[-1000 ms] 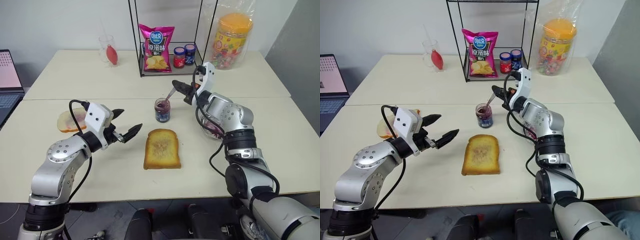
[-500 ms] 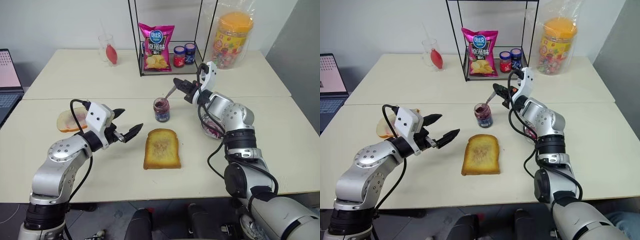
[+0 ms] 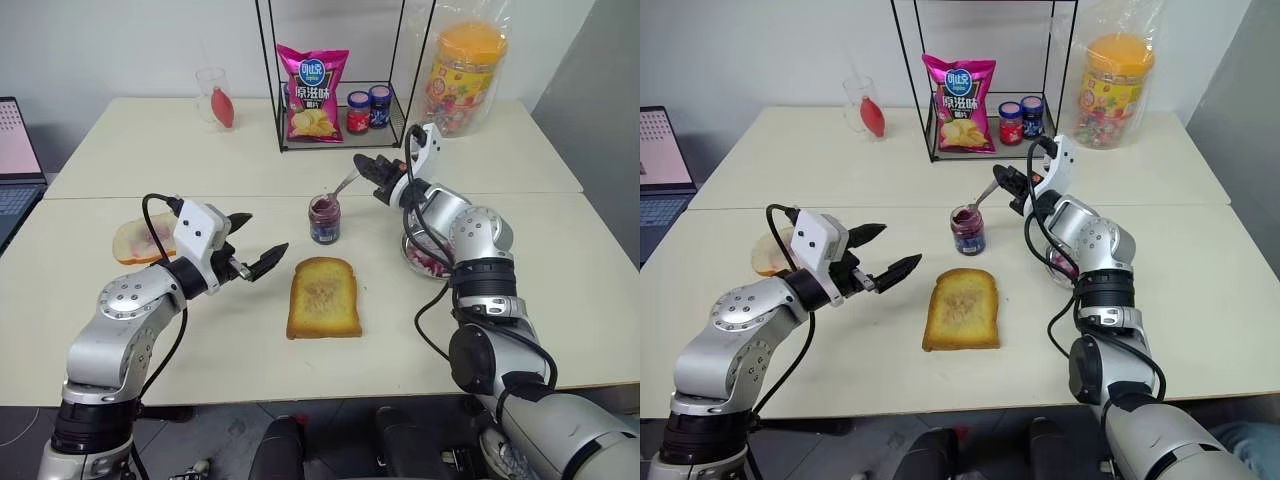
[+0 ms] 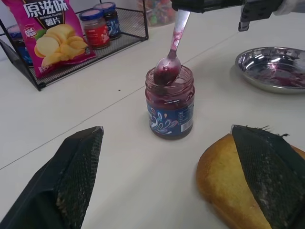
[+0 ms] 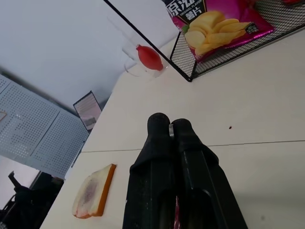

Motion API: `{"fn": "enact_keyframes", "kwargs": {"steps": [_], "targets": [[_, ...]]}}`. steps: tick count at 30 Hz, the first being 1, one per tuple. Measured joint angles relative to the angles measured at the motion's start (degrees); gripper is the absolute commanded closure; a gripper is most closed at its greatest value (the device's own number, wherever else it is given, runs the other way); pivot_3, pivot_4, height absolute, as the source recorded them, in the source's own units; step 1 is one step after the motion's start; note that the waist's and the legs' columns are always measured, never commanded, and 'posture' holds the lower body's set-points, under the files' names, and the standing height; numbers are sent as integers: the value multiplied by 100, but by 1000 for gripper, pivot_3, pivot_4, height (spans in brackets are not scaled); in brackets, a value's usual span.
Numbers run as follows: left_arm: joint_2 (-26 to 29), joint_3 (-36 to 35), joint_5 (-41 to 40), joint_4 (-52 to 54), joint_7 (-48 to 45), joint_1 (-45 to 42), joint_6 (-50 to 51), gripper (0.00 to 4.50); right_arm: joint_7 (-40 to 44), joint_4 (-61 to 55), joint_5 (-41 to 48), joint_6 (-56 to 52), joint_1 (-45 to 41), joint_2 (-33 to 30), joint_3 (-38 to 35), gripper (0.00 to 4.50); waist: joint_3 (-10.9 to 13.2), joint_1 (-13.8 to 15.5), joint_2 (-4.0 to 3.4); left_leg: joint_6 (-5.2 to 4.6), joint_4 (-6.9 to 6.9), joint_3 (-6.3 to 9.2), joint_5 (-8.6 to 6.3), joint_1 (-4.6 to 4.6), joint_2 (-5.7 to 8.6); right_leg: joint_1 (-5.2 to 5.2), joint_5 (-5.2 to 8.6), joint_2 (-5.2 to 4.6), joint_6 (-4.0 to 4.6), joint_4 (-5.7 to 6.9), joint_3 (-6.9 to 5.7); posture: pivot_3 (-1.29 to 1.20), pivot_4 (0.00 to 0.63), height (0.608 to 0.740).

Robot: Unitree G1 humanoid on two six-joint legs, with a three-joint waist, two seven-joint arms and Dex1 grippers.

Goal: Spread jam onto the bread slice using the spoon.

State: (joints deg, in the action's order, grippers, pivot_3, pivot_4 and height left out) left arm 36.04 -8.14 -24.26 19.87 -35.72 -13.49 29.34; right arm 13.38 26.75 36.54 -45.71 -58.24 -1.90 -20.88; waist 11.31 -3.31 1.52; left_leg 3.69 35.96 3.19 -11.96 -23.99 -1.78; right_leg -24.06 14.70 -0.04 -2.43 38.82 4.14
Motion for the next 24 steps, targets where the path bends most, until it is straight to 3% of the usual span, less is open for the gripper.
{"fn": "enact_keyframes", "kwargs": {"steps": [24], "targets": [[-18,21,8,-12,-85,-193,-6,0,-561,-294,824,-343,57,9,-576,4456,0,-1,0,0,0,0,0,-1,0,-1,1,0,-2,2,0,0,150,740]]}}
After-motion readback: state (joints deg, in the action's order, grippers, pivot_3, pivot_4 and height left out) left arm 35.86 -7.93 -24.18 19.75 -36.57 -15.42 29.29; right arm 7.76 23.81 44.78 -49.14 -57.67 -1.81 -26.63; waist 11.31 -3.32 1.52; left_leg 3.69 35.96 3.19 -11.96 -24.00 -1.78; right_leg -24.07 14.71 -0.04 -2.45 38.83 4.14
